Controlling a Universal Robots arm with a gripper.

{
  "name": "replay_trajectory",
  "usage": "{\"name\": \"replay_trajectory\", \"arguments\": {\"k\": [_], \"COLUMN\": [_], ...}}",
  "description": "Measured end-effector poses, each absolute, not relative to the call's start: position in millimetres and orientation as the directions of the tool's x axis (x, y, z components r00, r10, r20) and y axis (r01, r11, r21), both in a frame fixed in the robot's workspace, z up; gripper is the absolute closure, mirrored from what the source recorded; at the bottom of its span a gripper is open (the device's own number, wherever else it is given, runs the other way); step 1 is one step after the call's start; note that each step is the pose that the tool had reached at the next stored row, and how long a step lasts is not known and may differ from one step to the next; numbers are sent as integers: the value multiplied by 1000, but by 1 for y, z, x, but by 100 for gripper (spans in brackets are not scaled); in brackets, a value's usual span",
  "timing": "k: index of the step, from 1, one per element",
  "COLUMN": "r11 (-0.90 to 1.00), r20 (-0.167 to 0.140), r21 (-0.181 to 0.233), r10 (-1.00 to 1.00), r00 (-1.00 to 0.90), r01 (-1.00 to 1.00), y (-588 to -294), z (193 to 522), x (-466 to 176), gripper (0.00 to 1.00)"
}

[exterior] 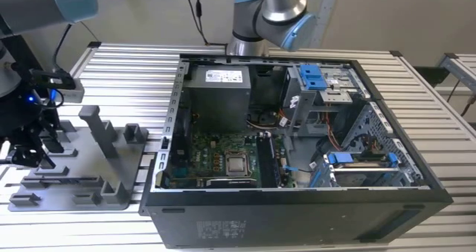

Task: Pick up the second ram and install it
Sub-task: 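Pick up the second ram and move it above second insertion slot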

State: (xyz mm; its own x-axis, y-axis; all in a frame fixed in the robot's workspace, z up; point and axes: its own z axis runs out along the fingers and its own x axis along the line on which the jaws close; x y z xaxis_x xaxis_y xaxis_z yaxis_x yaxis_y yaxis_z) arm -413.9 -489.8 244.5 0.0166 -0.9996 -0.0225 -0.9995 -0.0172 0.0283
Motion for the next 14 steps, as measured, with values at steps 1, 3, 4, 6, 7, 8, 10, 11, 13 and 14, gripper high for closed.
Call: {"name": "replay_trajectory", "arguments": {"k": [1,3,4,6,7,8,10,11,13,14], "r11": [-18,-20,-22,-25,-26,-27,-30,-31,-33,-34], "r20": [-23,-22,-22,-22,-22,-22,-22,-22,-22,-22], "r21": [28,27,27,27,27,27,27,27,27,27], "r10": [-1000,-1000,-1000,-999,-999,-999,-999,-999,-999,-999], "r00": [17,20,21,24,25,27,30,31,33,34], "r01": [-999,-999,-999,-999,-999,-999,-999,-999,-999,-999], "y": [-490,-491,-491,-492,-493,-493,-495,-496,-499,-500], "z": [243,239,237,234,232,230,227,225,221,219], "x": [-414,-416,-416,-416,-417,-417,-417,-417,-417,-417], "gripper": [58,58,58,58,58,58,58,58,58,58]}}
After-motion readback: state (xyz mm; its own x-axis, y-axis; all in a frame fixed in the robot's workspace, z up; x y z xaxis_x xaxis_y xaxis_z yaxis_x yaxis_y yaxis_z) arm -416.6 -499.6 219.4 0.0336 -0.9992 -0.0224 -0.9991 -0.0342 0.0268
